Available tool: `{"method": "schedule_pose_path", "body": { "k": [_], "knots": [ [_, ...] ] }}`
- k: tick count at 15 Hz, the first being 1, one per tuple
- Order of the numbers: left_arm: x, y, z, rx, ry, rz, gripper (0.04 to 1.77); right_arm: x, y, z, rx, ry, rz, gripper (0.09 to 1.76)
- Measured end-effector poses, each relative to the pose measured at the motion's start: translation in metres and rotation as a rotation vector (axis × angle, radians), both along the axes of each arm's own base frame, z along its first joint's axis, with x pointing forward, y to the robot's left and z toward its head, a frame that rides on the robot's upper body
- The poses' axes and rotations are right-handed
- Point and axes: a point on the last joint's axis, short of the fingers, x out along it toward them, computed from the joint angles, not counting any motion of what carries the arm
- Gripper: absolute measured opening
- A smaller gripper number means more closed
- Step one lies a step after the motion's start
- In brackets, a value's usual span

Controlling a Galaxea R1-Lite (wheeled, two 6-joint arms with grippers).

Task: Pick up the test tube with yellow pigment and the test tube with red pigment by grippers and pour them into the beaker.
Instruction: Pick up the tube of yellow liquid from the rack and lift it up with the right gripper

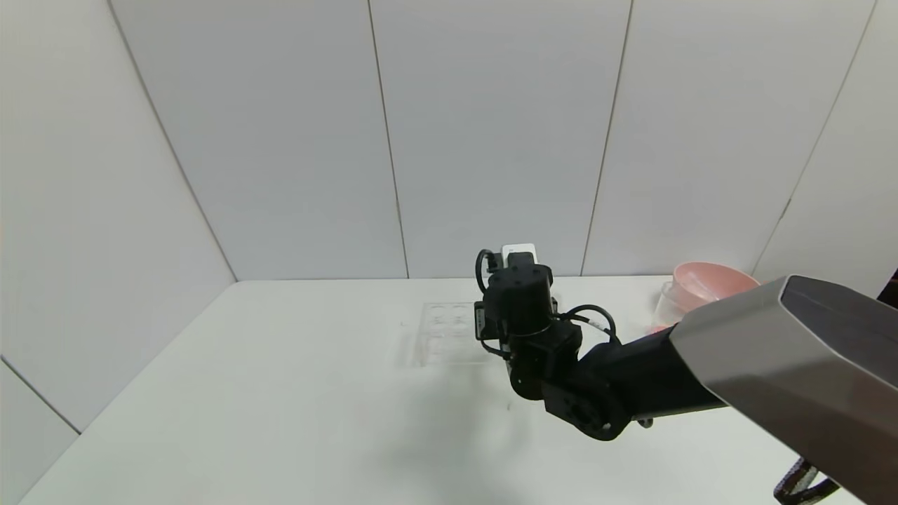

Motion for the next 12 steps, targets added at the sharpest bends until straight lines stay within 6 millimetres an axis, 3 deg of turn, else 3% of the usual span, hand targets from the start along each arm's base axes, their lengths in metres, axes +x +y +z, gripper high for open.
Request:
{"method": "schedule_pose_path", "body": {
  "k": [5,12],
  "knots": [
    [0.000,0.000,0.000,0.000,0.000,0.000,1.72,-0.006,-0.003,0.030,0.017,-0.054,0.008,0.52],
    [0.000,0.000,0.000,0.000,0.000,0.000,1.72,-0.008,-0.003,0.038,0.030,-0.068,0.011,0.52]
  ]
}}
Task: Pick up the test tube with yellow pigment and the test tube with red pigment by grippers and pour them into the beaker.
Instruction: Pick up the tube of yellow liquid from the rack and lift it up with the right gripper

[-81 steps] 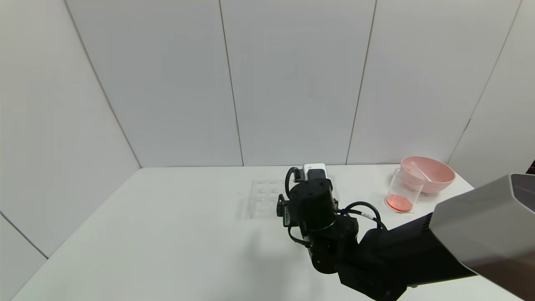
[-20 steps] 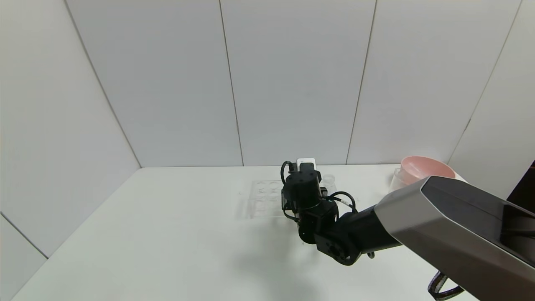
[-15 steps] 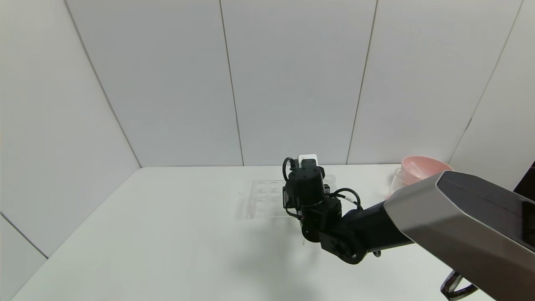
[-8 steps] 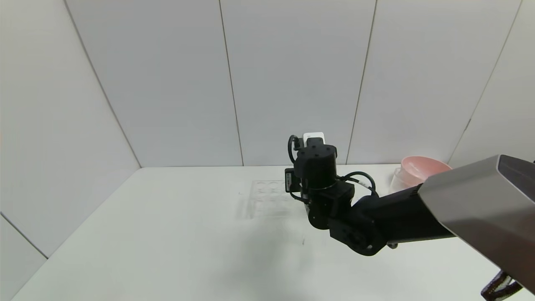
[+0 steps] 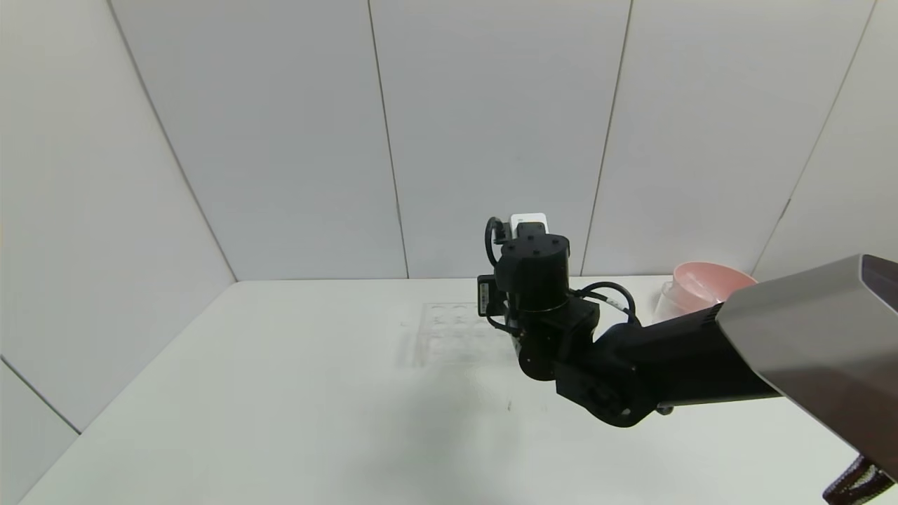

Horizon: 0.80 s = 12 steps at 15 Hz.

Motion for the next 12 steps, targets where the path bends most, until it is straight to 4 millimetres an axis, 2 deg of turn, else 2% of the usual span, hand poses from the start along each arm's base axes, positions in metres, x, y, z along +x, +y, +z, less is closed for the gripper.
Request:
{"method": "schedule_pose_path", "body": {
  "k": [6,9,12],
  "knots": [
    [0.000,0.000,0.000,0.000,0.000,0.000,1.72,-0.006,-0.006,-0.005,-0.025,0.030,0.030,0.52],
    [0.000,0.000,0.000,0.000,0.000,0.000,1.72,-0.024,-0.023,-0.012,-0.049,0.086,0.109,0.52],
    [0.000,0.000,0.000,0.000,0.000,0.000,1.72,-0.047,-0.054,-0.006,-0.055,0.142,0.198,0.52]
  ]
}}
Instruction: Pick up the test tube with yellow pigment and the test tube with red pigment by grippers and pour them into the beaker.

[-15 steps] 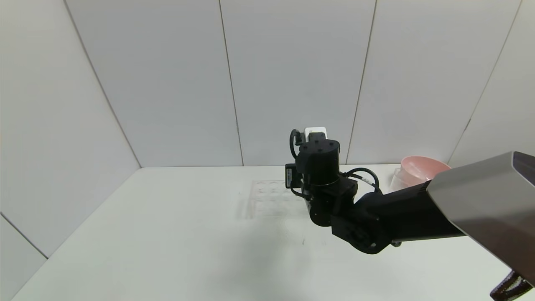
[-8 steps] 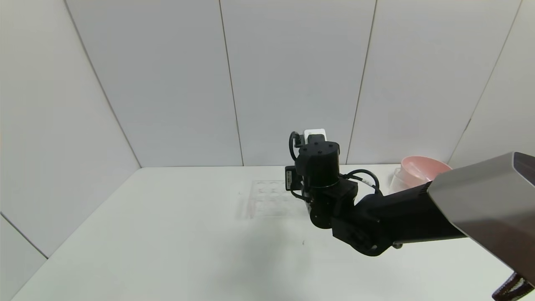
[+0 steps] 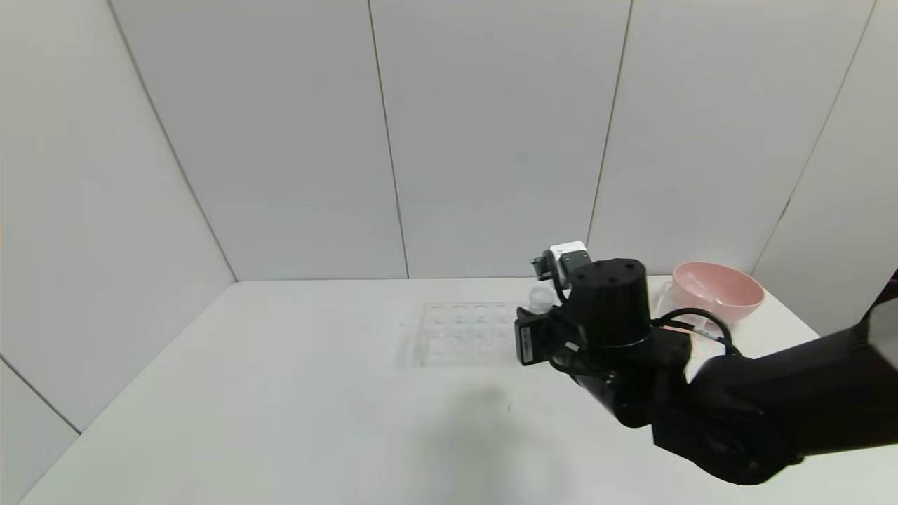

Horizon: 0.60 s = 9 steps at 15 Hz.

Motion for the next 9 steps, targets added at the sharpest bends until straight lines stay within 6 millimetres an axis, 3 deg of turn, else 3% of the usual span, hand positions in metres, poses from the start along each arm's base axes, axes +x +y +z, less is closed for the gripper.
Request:
{"method": "schedule_pose_path", "body": {
  "k": [3,9],
  "knots": [
    [0.000,0.000,0.000,0.000,0.000,0.000,1.72,-0.017,-0.048,0.012,-0.004,0.036,0.083,0.52],
    [0.000,0.000,0.000,0.000,0.000,0.000,1.72,-0.020,-0.184,0.024,-0.054,0.085,0.135,0.52]
  ]
}}
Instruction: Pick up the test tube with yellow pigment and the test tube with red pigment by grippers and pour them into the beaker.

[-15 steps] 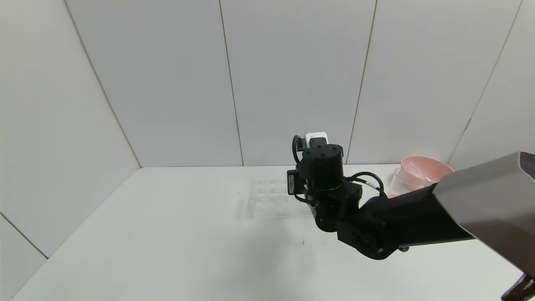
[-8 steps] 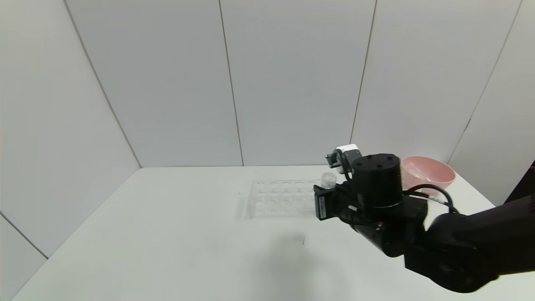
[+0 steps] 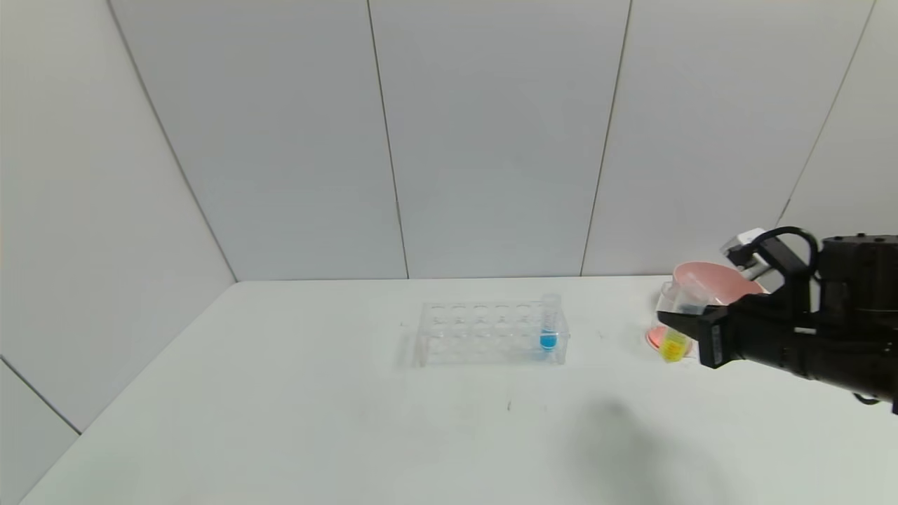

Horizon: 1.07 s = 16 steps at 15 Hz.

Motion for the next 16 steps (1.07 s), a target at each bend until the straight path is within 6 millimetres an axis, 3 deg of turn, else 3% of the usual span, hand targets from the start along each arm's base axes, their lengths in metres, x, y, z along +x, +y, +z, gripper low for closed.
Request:
{"method": "schedule_pose_path", "body": {
  "k": [4,7,11,16],
  "knots": [
    [0.000,0.000,0.000,0.000,0.000,0.000,1.72,-0.010,-0.084,0.005,-0.052,-0.016,0.050,0.52],
    [0.000,0.000,0.000,0.000,0.000,0.000,1.72,-0.014,-0.127,0.012,-0.121,-0.009,0.070,0.52],
    [0.000,0.000,0.000,0.000,0.000,0.000,1.72,0.000,-0.159,0.022,-0.238,0.011,0.104,0.52],
    [0.000,0.000,0.000,0.000,0.000,0.000,1.72,0.042,-0.180,0.030,-0.344,-0.012,0.142,0.52]
  ]
}}
